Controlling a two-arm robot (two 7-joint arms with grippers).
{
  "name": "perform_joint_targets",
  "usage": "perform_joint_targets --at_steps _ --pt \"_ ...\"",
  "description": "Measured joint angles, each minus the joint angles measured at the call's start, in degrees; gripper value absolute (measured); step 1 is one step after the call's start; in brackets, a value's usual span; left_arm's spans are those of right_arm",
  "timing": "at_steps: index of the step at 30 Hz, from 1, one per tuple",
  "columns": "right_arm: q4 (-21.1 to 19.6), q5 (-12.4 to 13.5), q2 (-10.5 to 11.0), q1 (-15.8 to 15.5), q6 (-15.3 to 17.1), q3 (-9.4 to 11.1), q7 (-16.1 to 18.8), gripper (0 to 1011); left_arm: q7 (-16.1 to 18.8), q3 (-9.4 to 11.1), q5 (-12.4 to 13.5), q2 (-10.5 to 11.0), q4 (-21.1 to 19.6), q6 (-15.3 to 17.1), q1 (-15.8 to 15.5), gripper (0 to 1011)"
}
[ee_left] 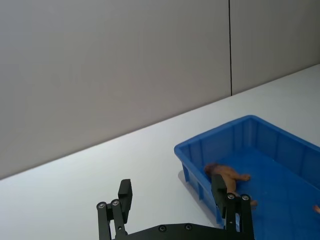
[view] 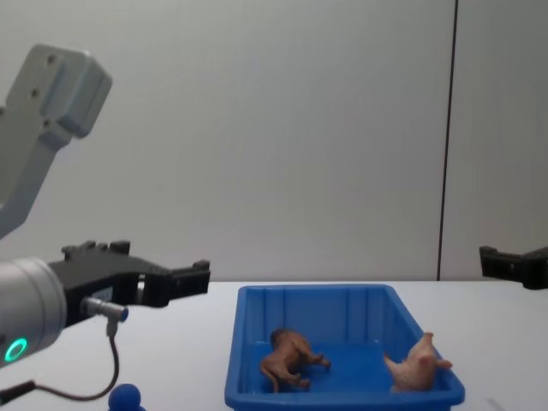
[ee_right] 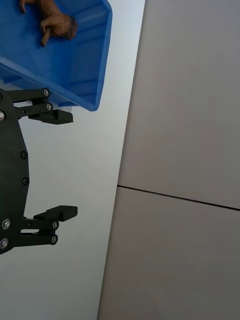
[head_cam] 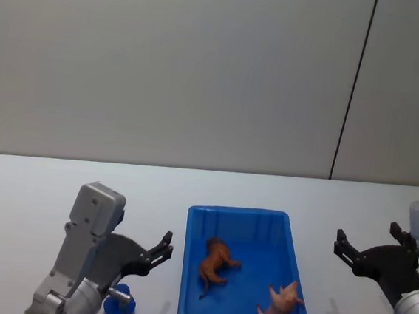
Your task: Pick up the two dolls from the table and place them into the box.
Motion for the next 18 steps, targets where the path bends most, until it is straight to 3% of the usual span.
perform_joint_targets --at_steps 6,18 --pt "-0.04 0.0 0.03 -0.04 0.0 0.03 -0.13 1001 0.2 -0.48 -2.88 0.4 0.09 1.62 1.01 1001" --pt "-0.1 0.0 0.06 -0.09 0.0 0.03 -0.22 1001 -0.22 -0.95 -6.13 0.39 2.08 3.14 1.95 1001"
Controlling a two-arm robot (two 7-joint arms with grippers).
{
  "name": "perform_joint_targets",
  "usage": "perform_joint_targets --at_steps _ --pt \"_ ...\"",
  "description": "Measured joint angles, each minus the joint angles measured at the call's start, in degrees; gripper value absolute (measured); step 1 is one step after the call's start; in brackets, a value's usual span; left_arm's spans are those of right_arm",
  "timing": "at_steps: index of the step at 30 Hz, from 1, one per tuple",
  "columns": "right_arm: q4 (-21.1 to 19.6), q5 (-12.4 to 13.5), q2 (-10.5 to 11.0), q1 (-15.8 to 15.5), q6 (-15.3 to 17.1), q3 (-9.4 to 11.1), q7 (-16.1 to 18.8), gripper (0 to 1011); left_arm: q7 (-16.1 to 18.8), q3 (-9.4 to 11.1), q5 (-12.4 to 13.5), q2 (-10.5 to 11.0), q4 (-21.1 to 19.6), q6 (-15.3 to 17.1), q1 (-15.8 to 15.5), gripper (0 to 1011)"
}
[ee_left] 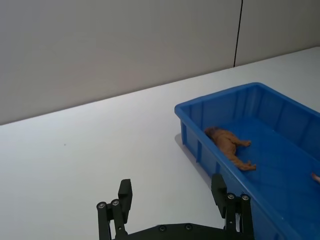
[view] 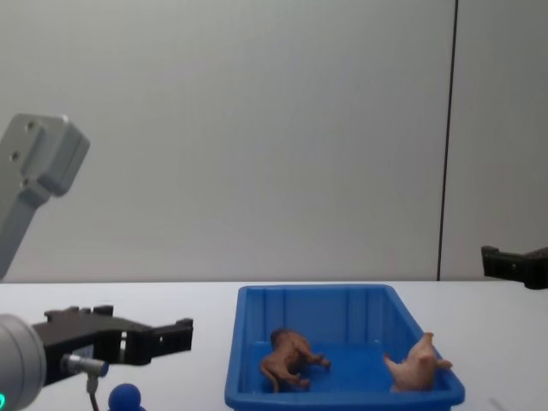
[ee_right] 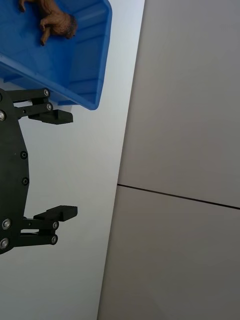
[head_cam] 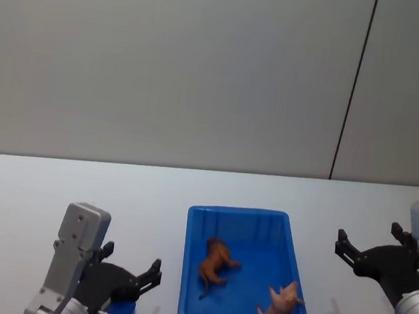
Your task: Pick up the two dolls from the table and place them into the box.
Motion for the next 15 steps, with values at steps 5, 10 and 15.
perform_joint_targets --at_steps 5,10,15 --pt "0.0 0.0 0.0 -0.02 0.0 0.0 -0.03 1001 -0.54 -0.11 -0.69 -0.17 1.13 0.5 0.15 1001" --pt "0.0 0.0 0.0 -0.02 0.0 0.0 -0.05 1001 -1.17 -0.23 -1.08 -0.42 2.39 0.97 0.12 1001" --pt "0.0 0.0 0.0 -0.02 0.0 0.0 -0.06 1001 -1.67 -0.31 -1.26 -0.66 3.52 1.29 -0.07 1001"
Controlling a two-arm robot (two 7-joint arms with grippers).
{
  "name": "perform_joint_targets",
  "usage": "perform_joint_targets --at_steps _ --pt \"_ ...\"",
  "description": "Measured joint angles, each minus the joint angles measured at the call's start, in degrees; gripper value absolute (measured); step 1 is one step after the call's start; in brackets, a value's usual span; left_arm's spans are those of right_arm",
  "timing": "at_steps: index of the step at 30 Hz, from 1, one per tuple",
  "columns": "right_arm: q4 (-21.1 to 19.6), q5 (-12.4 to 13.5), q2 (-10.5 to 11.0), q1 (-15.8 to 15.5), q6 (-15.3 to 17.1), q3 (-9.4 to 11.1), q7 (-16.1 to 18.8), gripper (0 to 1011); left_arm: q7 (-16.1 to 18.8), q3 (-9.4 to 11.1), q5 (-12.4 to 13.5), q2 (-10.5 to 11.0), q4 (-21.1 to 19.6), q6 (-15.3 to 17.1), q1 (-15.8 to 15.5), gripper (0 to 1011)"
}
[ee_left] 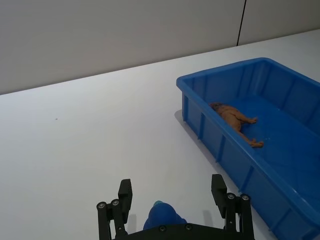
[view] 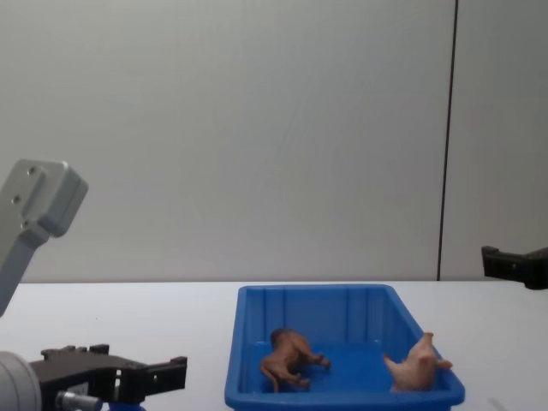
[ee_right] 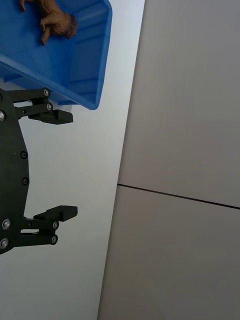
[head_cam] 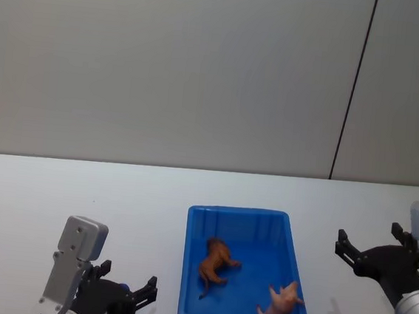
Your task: Pick up the two dolls from the table and place them into the box.
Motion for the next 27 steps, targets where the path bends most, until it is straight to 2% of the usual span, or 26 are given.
perform_joint_targets --at_steps 5,14,16,18,19,20,21,22,23,25,27 --pt "0.0 0.0 0.0 0.0 -0.01 0.0 0.0 1001 -0.54 -0.08 -0.1 -0.25 1.0 0.27 -0.21 945" --pt "0.0 0.0 0.0 0.0 0.0 0.0 0.01 1001 -1.04 -0.17 -0.29 -0.78 2.83 1.17 -0.49 682" --pt "0.0 0.0 0.0 0.0 0.0 0.0 0.01 1001 -1.05 -0.2 -0.37 -0.9 3.18 1.36 -0.52 662" --pt "0.0 0.0 0.0 0.0 -0.01 0.0 0.01 1001 -1.04 -0.24 -0.43 -0.99 3.45 1.47 -0.52 542" --pt "0.0 0.0 0.0 0.0 0.0 0.0 0.01 1001 -1.04 -0.24 -0.43 -0.99 3.45 1.47 -0.52 542" --pt "0.0 0.0 0.0 0.0 0.0 0.0 0.01 1001 -0.99 -0.26 -0.45 -1.05 3.59 1.51 -0.52 482" --pt "0.0 0.0 0.0 0.0 0.0 0.0 0.01 1001 -0.96 -0.27 -0.46 -1.07 3.64 1.51 -0.52 482" --pt "0.0 0.0 0.0 0.0 0.0 0.0 0.01 1001 -0.88 -0.29 -0.47 -1.12 3.75 1.52 -0.51 416" --pt "0.0 0.0 0.0 0.0 -0.01 0.0 0.01 1001 -0.83 -0.3 -0.48 -1.15 3.8 1.52 -0.5 416" --pt "0.0 0.0 0.0 0.0 -0.01 0.0 0.01 1001 -0.73 -0.32 -0.48 -1.19 3.86 1.44 -0.47 327" --pt "0.0 0.0 0.0 0.0 0.0 0.0 0.01 1001 -0.56 -0.34 -0.39 -1.26 3.89 1.12 -0.4 289"
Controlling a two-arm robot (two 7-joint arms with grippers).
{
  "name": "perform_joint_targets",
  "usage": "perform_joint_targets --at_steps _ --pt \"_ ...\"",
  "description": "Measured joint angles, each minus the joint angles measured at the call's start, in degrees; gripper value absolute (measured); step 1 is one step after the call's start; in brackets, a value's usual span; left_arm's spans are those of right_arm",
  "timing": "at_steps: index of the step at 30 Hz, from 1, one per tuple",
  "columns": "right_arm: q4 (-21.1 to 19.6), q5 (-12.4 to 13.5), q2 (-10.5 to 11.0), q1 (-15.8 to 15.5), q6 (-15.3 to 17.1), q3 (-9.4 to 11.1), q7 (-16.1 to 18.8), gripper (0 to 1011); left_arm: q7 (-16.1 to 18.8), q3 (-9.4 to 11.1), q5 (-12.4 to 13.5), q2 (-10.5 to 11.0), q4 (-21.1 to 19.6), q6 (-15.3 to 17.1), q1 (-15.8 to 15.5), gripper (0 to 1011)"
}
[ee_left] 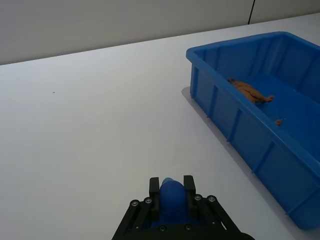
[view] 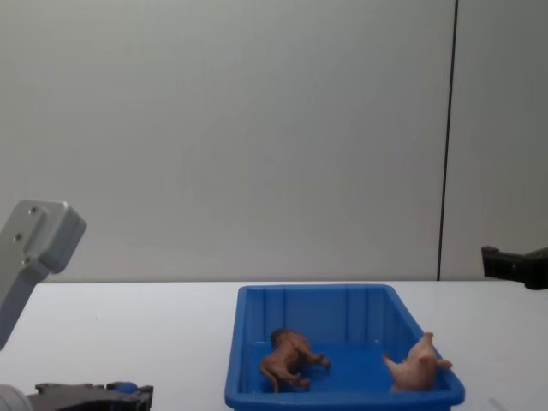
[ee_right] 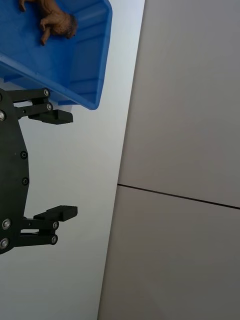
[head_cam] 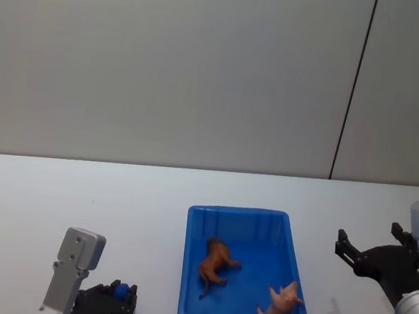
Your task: Pick up the two dolls from the table and place them into the box.
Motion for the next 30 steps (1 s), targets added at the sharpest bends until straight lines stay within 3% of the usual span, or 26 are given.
perform_joint_targets --at_steps 17,30 --pt "0.0 0.0 0.0 0.0 0.0 0.0 0.0 1001 -0.13 -0.35 2.89 -0.3 -2.15 -6.55 0.02 185" --pt "0.0 0.0 0.0 0.0 0.0 0.0 0.0 1001 -6.64 -0.71 4.26 -0.85 -3.97 -13.28 -1.47 143"
